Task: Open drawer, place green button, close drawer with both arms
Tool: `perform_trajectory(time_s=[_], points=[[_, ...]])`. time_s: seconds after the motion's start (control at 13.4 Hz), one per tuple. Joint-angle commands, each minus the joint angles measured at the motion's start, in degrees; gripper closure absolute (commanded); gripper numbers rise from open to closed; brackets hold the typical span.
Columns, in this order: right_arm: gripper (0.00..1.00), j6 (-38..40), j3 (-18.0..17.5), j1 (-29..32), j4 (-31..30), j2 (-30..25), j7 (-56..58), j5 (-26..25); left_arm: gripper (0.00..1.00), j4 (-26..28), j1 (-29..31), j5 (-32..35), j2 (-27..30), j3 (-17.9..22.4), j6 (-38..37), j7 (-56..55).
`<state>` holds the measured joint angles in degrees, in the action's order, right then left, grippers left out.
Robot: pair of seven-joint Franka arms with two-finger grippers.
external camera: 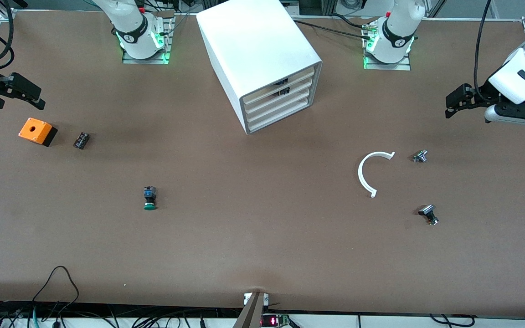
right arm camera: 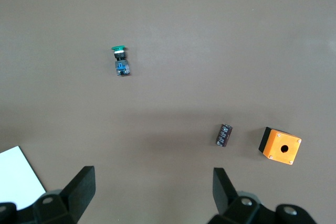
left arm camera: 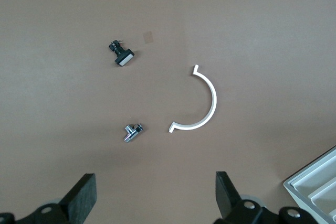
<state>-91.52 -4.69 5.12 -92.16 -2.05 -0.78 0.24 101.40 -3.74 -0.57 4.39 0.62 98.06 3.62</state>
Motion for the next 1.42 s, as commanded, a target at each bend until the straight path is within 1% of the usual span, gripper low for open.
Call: perform_trajectory(time_s=[0.0,0.6,0.75,0.9,0.97,1.12,1.27,1.34], points=[[0.01,0.9,0.1,0.1,1.1,0.4,1.3,0.9,0.0,-0.9,-0.1,1.1,-0.3,0.1,-0.9,-0.4],[0.01,1.9,0.0,0.1,1.3,0.6,1.1,1.0,0.0,-0.9,-0.1,1.0,-0.2,0.1,-1.2,-0.5],[0.01,2.0,-0.4,-0.2,1.3,0.5,1.2,1.0,0.0,-1.2,-0.2,0.1,-0.2,-0.3,-3.7,-1.0],[0.01,2.1,-0.4,-1.2,1.2,1.0,1.2,1.2,0.0,-1.2,-0.7,0.0,-0.3,-0.4,-8.5,-1.0],[0.01,1.9,-0.4,-1.7,1.2,1.4,1.2,1.2,0.0,-1.2,-0.9,-1.4,-0.4,-0.4,-11.9,-0.8],[0.01,1.3,-0.4,-4.1,1.2,1.9,1.0,2.2,0.0,-1.1,-0.5,-8.0,-1.1,-0.4,-16.5,-0.3],[0.01,-0.1,-0.4,-5.3,1.0,5.9,1.0,3.3,0.0,-0.7,-0.4,-13.3,-2.5,-0.4,-18.8,-0.2],[0.01,-1.7,-0.4,-6.3,0.8,8.4,0.9,3.3,0.0,-0.4,-0.4,-17.0,-4.1,-0.4,-19.9,0.5]])
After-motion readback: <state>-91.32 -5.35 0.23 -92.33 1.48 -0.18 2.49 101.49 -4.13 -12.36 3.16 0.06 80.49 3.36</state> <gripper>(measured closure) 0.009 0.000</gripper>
